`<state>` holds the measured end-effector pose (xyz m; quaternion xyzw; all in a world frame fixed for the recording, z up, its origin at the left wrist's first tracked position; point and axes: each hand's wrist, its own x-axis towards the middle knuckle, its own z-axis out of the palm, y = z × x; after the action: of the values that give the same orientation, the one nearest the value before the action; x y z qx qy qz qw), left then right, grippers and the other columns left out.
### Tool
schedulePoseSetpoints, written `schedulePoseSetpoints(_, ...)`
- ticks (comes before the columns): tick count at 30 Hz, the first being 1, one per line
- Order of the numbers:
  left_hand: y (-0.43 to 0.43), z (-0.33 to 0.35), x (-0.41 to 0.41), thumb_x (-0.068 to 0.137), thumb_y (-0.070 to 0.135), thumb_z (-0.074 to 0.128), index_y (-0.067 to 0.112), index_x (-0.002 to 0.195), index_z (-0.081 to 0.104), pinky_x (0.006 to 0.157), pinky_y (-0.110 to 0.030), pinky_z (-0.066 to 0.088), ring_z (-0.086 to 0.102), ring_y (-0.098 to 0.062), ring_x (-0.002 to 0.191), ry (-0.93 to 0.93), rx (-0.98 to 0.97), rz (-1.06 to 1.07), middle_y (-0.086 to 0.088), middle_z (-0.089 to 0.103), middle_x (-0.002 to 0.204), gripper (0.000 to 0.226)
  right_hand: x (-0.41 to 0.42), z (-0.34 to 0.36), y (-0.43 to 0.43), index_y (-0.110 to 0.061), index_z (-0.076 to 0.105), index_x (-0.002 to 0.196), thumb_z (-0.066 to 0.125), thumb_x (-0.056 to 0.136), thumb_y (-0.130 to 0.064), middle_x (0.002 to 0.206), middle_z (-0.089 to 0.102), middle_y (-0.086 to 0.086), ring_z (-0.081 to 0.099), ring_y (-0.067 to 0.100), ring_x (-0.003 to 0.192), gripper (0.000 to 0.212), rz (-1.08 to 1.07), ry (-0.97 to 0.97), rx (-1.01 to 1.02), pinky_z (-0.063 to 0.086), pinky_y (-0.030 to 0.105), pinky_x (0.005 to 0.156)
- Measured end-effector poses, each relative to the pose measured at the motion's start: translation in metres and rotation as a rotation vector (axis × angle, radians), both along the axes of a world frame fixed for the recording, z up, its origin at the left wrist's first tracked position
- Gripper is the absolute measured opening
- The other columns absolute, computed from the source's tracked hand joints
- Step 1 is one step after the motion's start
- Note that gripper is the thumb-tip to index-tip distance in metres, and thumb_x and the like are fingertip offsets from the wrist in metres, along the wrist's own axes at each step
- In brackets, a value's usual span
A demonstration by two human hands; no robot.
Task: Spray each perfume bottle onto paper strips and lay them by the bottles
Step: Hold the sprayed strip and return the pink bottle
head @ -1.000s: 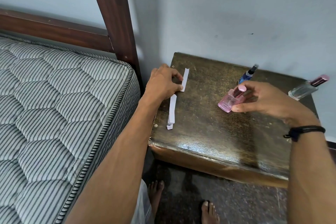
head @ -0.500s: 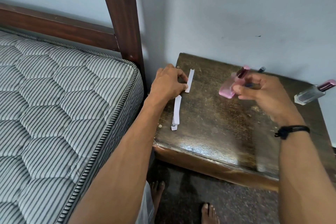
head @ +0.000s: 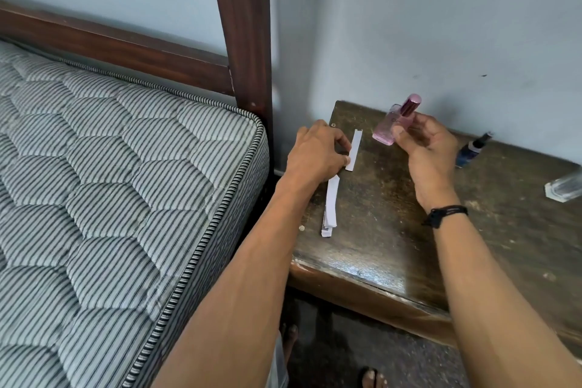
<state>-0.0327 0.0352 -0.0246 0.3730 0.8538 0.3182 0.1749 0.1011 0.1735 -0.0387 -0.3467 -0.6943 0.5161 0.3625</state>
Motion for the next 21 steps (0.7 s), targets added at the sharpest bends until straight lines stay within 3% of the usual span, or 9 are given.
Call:
schedulePoseSetpoints(5, 0.001, -0.002, 0.000, 0.083, 0.024, 0.079, 0.029, 0.104, 0.074, 0.096, -0.031, 0.040, 0.042, -0.021, 0.119, -0.002, -0.002, 0.000, 0.010, 0.045, 0.105, 0.022, -0.021, -0.007, 0.008, -0.025, 0.071, 0.118, 0.078, 0.091, -0.012, 0.113, 0.075, -0.010, 0.071, 0.008, 0.108, 0.031, 0.001, 0.030, 0.027, 0.056, 0.039, 0.103)
schedulePoseSetpoints(12, 0.001, 0.000, 0.004, 0.082, 0.022, 0.079, 0.029, 0.102, 0.074, 0.097, -0.032, 0.043, 0.039, -0.021, 0.120, -0.005, -0.003, 0.007, 0.010, 0.045, 0.107, 0.022, -0.038, -0.013, 0.015, -0.026, 0.071, 0.116, 0.078, 0.091, -0.016, 0.111, 0.076, -0.006, 0.073, 0.011, 0.103, 0.028, 0.067, -0.052, 0.093, 0.060, 0.042, 0.095)
schedulePoseSetpoints(17, 0.000, 0.002, 0.006, 0.083, 0.025, 0.080, 0.030, 0.106, 0.073, 0.101, -0.037, 0.044, 0.038, -0.022, 0.122, 0.001, -0.013, -0.002, 0.010, 0.045, 0.107, 0.025, -0.036, -0.014, 0.017, -0.030, 0.070, 0.112, 0.077, 0.091, -0.016, 0.113, 0.076, -0.004, 0.072, 0.017, 0.107, 0.026, 0.054, -0.013, 0.085, 0.059, 0.049, 0.095)
schedulePoseSetpoints(21, -0.001, 0.004, 0.004, 0.082, 0.025, 0.080, 0.030, 0.105, 0.074, 0.100, -0.037, 0.045, 0.039, -0.023, 0.122, -0.020, -0.008, 0.001, 0.009, 0.044, 0.106, 0.024, -0.036, -0.013, 0.016, -0.027, 0.070, 0.115, 0.078, 0.092, -0.017, 0.112, 0.075, -0.006, 0.072, 0.016, 0.108, 0.026, 0.077, -0.028, 0.095, 0.060, 0.048, 0.095)
